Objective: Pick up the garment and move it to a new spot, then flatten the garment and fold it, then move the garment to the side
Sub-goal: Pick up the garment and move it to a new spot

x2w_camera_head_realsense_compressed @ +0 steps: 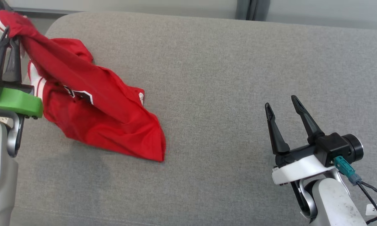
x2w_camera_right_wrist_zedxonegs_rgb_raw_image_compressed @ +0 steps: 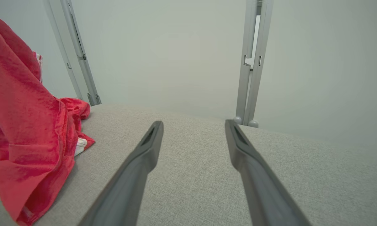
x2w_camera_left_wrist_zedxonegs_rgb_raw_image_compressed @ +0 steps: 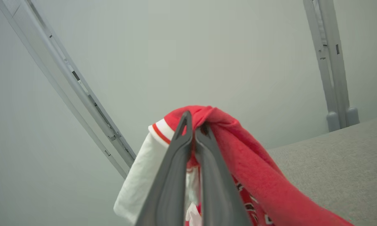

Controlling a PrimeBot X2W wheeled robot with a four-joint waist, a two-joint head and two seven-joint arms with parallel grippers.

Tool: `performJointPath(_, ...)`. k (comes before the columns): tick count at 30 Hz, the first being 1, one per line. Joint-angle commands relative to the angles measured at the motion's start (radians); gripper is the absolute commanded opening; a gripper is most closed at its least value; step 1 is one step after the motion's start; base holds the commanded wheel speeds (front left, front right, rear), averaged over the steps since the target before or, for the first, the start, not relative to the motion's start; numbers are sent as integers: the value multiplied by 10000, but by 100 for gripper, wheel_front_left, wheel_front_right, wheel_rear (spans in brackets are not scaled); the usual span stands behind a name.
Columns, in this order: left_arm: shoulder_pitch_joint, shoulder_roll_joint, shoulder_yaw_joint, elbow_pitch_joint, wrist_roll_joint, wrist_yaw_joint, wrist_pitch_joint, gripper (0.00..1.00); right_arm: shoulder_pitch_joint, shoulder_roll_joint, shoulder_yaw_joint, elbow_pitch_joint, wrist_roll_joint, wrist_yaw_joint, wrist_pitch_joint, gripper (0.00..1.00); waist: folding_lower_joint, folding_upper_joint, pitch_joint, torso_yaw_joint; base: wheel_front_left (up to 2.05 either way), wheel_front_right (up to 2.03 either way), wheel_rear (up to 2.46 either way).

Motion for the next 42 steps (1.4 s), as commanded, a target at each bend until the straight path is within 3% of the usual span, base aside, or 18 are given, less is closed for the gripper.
performJointPath(1, 212, 95, 80, -465, 40, 100, -37, 0, 103, 5, 19, 16, 64, 1, -33, 100, 1, 0, -547, -112, 0, 0, 0)
performJointPath(8, 607, -101, 21, -3002, 77, 212, -26, 0, 183, 40, 63, 19, 224, 1, -32, 100, 1, 0, -893, -425, 0, 0, 0)
performJointPath(15, 276, -386, -500, -4614, 191, 133, 368, 0, 72, 45, 103, -90, 527, 1, -32, 100, 1, 0, -941, -1084, 0, 0, 0)
performJointPath(24, -719, -1090, -1625, -5880, 337, -79, 1323, 0, -293, 44, 212, -262, 824, 1, -31, 100, 1, 0, -539, -2772, 0, 0, 0)
performJointPath(32, -1883, -1463, -2189, -5473, 548, -152, 2098, 0, -652, 48, 154, -523, 1407, 1, -31, 100, 1, 0, 387, -4883, 0, 0, 0)
performJointPath(42, -2814, -1474, -2418, -2889, 648, -174, 1930, 0, -741, 64, 282, -763, 2315, 1, -31, 100, 1, 0, 1574, -7104, 0, 0, 0)
